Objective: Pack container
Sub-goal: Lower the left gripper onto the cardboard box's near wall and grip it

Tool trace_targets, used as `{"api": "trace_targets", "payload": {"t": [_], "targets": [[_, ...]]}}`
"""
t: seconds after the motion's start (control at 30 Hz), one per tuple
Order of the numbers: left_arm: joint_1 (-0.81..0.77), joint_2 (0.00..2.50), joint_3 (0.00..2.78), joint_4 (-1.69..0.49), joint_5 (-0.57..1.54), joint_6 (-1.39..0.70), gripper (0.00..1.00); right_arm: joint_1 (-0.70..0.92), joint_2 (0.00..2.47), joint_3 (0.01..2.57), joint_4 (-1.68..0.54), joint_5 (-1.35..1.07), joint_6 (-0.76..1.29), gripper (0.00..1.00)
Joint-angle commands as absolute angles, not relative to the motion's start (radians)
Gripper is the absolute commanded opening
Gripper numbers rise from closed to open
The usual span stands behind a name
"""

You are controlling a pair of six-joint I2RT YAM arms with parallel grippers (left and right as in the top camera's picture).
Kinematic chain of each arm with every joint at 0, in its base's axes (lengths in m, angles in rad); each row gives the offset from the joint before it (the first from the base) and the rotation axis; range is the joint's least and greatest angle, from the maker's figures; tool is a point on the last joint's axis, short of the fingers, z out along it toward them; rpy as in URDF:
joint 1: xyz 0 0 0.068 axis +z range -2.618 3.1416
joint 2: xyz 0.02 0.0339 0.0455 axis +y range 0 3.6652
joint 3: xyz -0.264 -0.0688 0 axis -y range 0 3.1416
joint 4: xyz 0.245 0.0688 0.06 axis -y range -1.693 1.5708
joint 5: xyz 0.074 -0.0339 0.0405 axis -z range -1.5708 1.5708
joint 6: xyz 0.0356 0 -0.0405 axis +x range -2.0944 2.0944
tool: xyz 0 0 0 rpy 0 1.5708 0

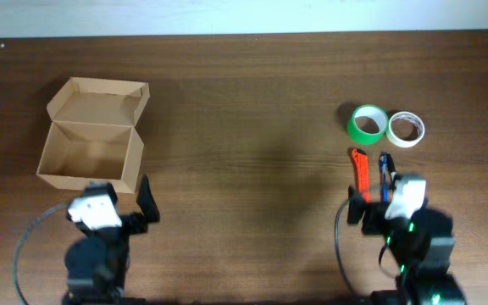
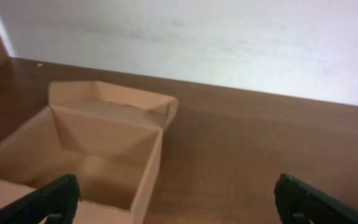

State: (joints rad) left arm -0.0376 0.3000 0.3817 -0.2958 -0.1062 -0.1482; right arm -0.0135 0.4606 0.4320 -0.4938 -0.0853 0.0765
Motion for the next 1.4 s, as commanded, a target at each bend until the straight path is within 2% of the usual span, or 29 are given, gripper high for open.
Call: {"api": "trace_targets", "payload": {"t": [0.0, 0.23, 0.37, 0.47, 0.6, 0.67, 0.77, 0.83, 1.03, 1.07, 1.13, 1.2, 1.37], "targets": [[-0.04, 0.505, 0.556, -0.307, -0.158, -0.162, 1.0, -0.02, 0.683, 0.638, -0.511, -0.033, 0.083, 0.99], [-0.014, 0.937, 0.983, -0.465, -0.155, 0.007, 1.0, -0.145, 1.084, 1.168, -0.8, -0.032, 0.052, 0.99], [0.014, 1.141, 1.241, -0.627, -0.154, 0.032, 1.0, -0.244, 1.224, 1.413, -0.951, -0.034, -0.094, 0.99], [0.03, 1.256, 1.381, -0.725, -0.153, 0.032, 1.0, -0.301, 1.277, 1.513, -1.004, -0.045, -0.093, 0.99], [0.042, 1.343, 1.427, -0.741, -0.146, 0.039, 1.0, -0.332, 1.29, 1.528, -1.007, -0.043, -0.094, 0.99], [0.042, 1.364, 1.427, -0.764, -0.147, 0.041, 1.0, -0.355, 1.31, 1.528, -1.009, 0.035, -0.072, 0.99], [0.042, 1.386, 1.426, -0.812, -0.146, 0.042, 1.0, -0.413, 1.351, 1.528, -1.055, 0.146, 0.105, 0.99], [0.042, 1.404, 1.425, -0.831, -0.147, 0.043, 1.0, -0.47, 1.394, 1.528, -1.102, 0.125, 0.168, 0.99], [0.042, 1.448, 1.425, -0.873, -0.142, 0.046, 1.0, -0.605, 1.546, 1.528, -1.198, -0.025, 0.174, 0.99], [0.042, 1.457, 1.425, -0.89, -0.142, 0.052, 0.99, -0.615, 1.569, 1.528, -1.213, -0.027, 0.174, 0.99], [0.042, 1.488, 1.425, -0.941, -0.142, 0.072, 0.83, -0.631, 1.608, 1.528, -1.232, -0.027, 0.174, 0.99], [0.042, 1.539, 1.425, -0.999, -0.133, 0.101, 0.79, -0.636, 1.64, 1.528, -1.235, -0.052, 0.174, 0.99], [0.042, 1.67, 1.425, -1.049, -0.1, 0.147, 0.77, -0.635, 1.654, 1.528, -1.23, -0.075, 0.174, 0.99]]}}
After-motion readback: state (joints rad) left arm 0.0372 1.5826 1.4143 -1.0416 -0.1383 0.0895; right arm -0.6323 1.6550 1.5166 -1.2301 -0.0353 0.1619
